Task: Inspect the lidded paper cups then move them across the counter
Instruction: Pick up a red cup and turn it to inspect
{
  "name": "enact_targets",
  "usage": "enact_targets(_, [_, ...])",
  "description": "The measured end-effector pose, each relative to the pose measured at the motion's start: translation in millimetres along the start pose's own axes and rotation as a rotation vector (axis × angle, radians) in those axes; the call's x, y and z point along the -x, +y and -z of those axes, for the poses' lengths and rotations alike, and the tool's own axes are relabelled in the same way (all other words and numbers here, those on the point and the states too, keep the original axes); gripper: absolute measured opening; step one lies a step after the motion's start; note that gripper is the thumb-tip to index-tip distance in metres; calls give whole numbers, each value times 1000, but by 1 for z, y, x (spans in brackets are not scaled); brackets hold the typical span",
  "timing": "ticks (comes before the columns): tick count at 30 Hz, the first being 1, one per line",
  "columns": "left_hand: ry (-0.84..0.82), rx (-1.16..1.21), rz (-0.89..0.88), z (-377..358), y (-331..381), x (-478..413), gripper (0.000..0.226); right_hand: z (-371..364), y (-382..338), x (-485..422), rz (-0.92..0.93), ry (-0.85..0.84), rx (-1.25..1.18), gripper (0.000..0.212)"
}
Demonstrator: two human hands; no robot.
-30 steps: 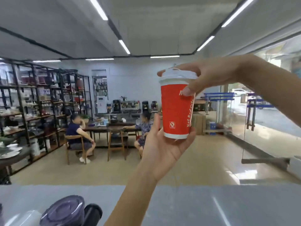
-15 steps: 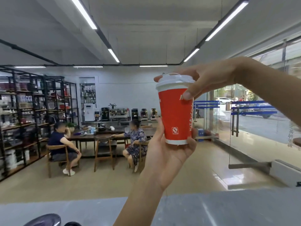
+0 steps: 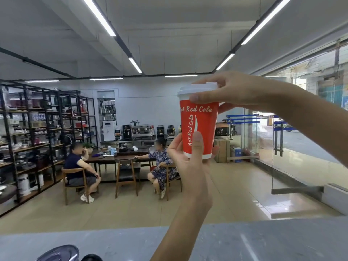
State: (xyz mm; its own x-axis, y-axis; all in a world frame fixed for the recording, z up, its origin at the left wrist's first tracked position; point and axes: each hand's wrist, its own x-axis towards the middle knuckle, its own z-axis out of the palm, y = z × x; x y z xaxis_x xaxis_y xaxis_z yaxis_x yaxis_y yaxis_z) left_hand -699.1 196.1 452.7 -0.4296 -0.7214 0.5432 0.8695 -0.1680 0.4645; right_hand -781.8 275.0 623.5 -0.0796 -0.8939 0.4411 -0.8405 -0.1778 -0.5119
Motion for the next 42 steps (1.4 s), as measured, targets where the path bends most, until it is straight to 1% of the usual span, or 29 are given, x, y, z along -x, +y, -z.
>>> enact_targets(1, [-22,52,82,2,4,-2,50,4,-1,1,14,2,6,63])
enact_targets(3, [-85,190,330,5,14,-7,54,13,-1,5,39,-12,1,59])
enact_targets(5, [-218,354,543,6,24,-8,65,19,2,7,38,-26,-26,54])
enact_targets(6, [-285,410,598,7,27,-7,69,19,3,7,31,-32,-44,51])
enact_targets(8, [-342,439,645,9,26,-6,70,18,5,10,31,-52,-77,49])
enact_targets(12, [-348,417,701,7,23,-6,68,15,6,16,61,-82,-101,67])
enact_targets(14, [-322,429,708,6,24,-6,69,16,5,17,50,-98,-113,72])
enact_targets(16, [-263,377,634,3,25,-4,69,18,3,18,33,-119,-109,73])
enact_targets(18, [-156,256,470,-2,25,-2,67,25,-1,20,-5,-151,-60,77])
enact_targets(21, [30,3,102,-11,24,-2,59,35,-13,24,-99,-228,-21,79])
enact_targets(23, [85,-201,-130,-17,24,1,52,31,-22,27,-131,-245,-28,72])
enact_targets(25, [94,-340,-296,-22,20,4,47,18,-28,25,-102,-197,-20,58])
enact_targets(26, [94,-359,-337,-24,19,5,44,11,-29,21,-77,-146,-2,54])
enact_targets(28, [91,-357,-347,-26,18,7,39,1,-28,13,-29,-39,41,61])
enact_targets(29, [82,-344,-329,-26,18,8,39,-1,-27,9,-8,-5,53,62])
enact_targets(30, [67,-321,-295,-26,19,8,39,0,-28,7,10,6,56,58])
enact_targets(32, [42,-260,-197,-20,24,6,39,5,-29,5,39,-36,45,45])
enact_targets(34, [-4,-150,-28,-12,33,1,49,11,-28,5,68,-89,13,38])
enact_targets(36, [-105,25,207,-6,45,-4,65,15,-23,4,103,-121,-46,42])
enact_targets(38, [-213,170,371,-2,52,-4,74,14,-20,4,123,-150,-101,46])
enact_targets(40, [-273,241,411,1,52,-2,74,11,-17,4,134,-166,-142,50])
enact_targets(42, [-277,236,379,4,50,-1,71,9,-16,5,131,-176,-170,63])
